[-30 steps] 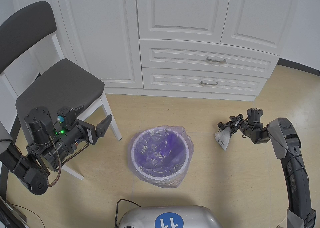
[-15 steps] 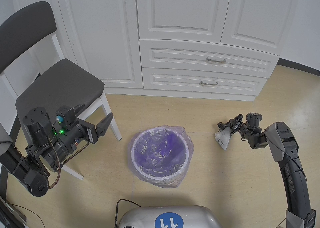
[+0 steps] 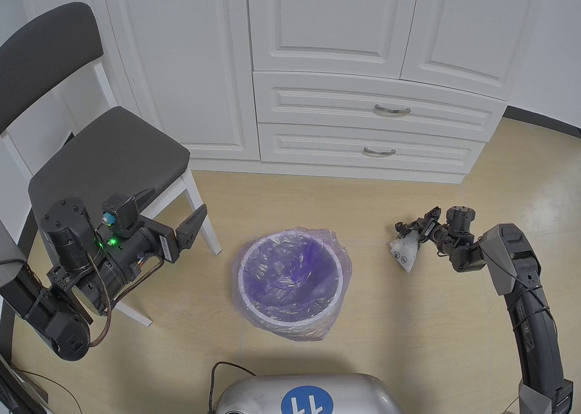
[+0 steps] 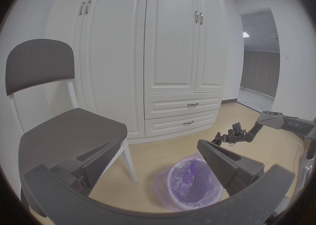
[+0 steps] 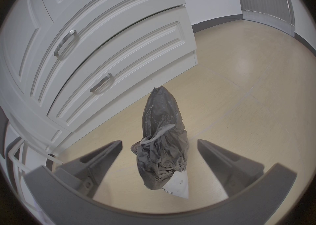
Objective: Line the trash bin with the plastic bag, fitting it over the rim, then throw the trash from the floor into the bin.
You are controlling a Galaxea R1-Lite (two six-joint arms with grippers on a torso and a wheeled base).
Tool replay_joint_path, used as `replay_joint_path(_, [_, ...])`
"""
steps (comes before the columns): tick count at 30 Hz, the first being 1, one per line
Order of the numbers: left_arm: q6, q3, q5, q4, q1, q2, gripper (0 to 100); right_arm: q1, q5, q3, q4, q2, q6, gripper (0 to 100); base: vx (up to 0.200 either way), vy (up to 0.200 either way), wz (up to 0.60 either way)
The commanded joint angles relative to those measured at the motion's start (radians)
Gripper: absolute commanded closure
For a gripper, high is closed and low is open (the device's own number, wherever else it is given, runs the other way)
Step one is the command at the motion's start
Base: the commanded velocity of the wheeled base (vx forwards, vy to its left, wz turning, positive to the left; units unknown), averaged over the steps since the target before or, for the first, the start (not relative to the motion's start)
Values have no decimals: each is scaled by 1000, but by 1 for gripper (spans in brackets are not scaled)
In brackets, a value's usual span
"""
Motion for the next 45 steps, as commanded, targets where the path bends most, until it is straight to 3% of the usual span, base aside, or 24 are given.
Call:
replay_joint_path(1, [0, 3, 1, -1, -9, 1, 0, 0, 0, 0, -2, 5, -3, 100, 0, 0, 0])
replay_joint_path(13, [36, 15, 4, -3, -24, -10, 0, 6, -40, 0, -115, -18, -49, 100, 0, 0, 0])
replay_joint_path(18, [57, 28, 41, -35, -38, -10, 0, 6, -70, 58, -106, -116, -140, 100, 0, 0, 0])
replay_joint_path(20, [74, 29, 47, -58, -38, -10, 0, 5, -69, 153, -106, -196, -193, 100, 0, 0, 0])
replay_joint_path(26, [117, 55, 47, -72, -38, -53, 0, -18, -59, 520, -212, -458, -483, 100, 0, 0, 0])
replay_joint_path(31, [163, 75, 47, -70, -55, -125, 0, -6, -3, 795, -395, -623, -571, 100, 0, 0, 0])
replay_joint_path(35, [197, 89, 47, -70, -53, -192, 0, 28, 5, 1015, -563, -780, -744, 100, 0, 0, 0])
replay_joint_path(37, [198, 89, 48, -69, -52, -203, 0, 37, 3, 1054, -602, -801, -775, 100, 0, 0, 0])
replay_joint_path(38, [200, 89, 48, -69, -50, -225, 0, 69, 3, 1140, -706, -840, -852, 100, 0, 0, 0])
replay_joint_path(42, [210, 88, 48, -67, -50, -263, 0, 141, 2, 1293, -921, -881, -999, 100, 0, 0, 0])
replay_joint_path(45, [233, 86, 48, -70, -48, -283, 0, 207, -1, 1390, -921, -916, -1091, 100, 0, 0, 0])
